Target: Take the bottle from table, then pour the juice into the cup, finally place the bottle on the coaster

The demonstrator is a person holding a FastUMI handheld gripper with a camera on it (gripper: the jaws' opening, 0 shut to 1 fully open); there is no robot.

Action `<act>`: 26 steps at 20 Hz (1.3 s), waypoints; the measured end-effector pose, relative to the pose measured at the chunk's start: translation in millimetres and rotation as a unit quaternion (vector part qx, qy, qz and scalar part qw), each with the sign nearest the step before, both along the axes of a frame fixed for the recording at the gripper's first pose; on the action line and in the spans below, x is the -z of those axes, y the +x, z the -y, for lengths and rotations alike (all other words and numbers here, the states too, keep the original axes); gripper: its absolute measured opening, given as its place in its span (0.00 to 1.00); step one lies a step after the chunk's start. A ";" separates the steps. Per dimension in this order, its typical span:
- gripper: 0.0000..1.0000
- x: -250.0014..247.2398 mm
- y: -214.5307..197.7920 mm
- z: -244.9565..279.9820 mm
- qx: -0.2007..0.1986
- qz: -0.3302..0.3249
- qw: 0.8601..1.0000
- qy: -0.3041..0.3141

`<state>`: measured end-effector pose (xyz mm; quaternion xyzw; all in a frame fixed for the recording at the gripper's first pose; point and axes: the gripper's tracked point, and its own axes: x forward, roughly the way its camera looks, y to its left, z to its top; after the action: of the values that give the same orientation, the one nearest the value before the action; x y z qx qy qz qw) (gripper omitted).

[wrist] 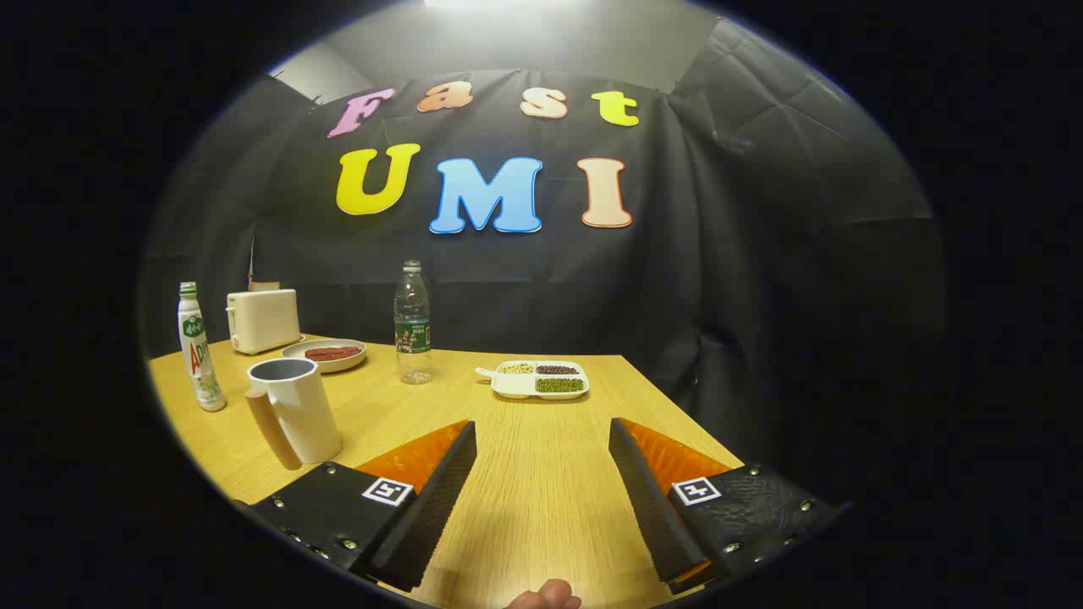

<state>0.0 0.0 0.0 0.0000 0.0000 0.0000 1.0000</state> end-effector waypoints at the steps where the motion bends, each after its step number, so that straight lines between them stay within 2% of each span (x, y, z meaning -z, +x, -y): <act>1: 0.96 -4.9 6.0 -0.9 0.001 0.005 1.000 -0.004; 4: 0.96 -22.8 10.9 -16.7 0.000 0.026 0.999 0.034; 8: 0.96 -37.5 -18.7 -22.6 0.069 0.032 0.995 0.057; 11: 0.96 -55.6 -46.8 -50.8 0.086 0.052 0.993 0.059; 14: 0.96 -64.0 -63.7 -79.6 0.095 0.051 0.994 0.035; 22: 0.96 -77.0 -91.4 -183.4 0.056 0.056 0.995 0.062; 26: 0.96 -79.4 -101.0 -245.0 0.007 0.059 0.996 0.071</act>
<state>-101.0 245.0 79.4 0.0711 -0.0590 -0.0066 0.9957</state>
